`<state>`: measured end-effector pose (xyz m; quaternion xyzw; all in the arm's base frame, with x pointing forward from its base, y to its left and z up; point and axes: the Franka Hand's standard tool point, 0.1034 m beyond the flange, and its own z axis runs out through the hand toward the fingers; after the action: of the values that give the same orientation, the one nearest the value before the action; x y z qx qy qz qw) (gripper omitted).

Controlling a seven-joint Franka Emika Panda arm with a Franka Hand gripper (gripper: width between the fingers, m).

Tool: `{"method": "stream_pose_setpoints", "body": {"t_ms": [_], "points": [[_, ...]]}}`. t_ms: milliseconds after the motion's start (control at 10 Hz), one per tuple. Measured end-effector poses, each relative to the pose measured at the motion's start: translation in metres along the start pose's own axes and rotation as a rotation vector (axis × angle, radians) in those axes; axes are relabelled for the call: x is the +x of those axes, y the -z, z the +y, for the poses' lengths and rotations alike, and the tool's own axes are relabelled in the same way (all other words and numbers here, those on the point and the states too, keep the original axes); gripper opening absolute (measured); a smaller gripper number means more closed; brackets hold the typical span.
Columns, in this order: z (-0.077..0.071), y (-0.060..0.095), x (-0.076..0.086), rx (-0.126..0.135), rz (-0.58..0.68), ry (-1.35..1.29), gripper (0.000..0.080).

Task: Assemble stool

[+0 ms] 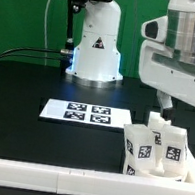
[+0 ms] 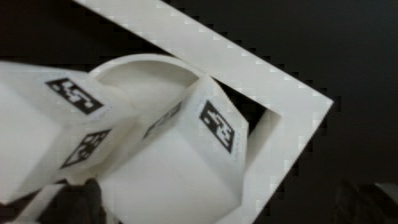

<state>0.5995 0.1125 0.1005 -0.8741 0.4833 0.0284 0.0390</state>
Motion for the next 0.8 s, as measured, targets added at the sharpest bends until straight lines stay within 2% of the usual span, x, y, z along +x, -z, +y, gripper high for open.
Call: {"method": "stream_pose_setpoints", "body": {"t_ms": [200, 300, 400, 500, 600, 800], "points": [[-0.0001, 0.0001, 0.0, 0.0, 0.0, 0.109, 0.0649], [-0.0025, 0.0038, 0.0001, -0.004, 0.018, 0.31, 0.0649], [-0.0064, 0.0029, -0.0001, 0.015, 0.04, 0.481, 0.0649], [-0.0088, -0.0009, -0.0029, 0.017, 0.049, 0.693, 0.0649], [-0.0096, -0.0019, -0.0063, 0.01, 0.047, 0.757, 0.0649], [-0.0082, -0.0014, -0.0022, 0.001, 0.054, 0.906, 0.0649]]}}
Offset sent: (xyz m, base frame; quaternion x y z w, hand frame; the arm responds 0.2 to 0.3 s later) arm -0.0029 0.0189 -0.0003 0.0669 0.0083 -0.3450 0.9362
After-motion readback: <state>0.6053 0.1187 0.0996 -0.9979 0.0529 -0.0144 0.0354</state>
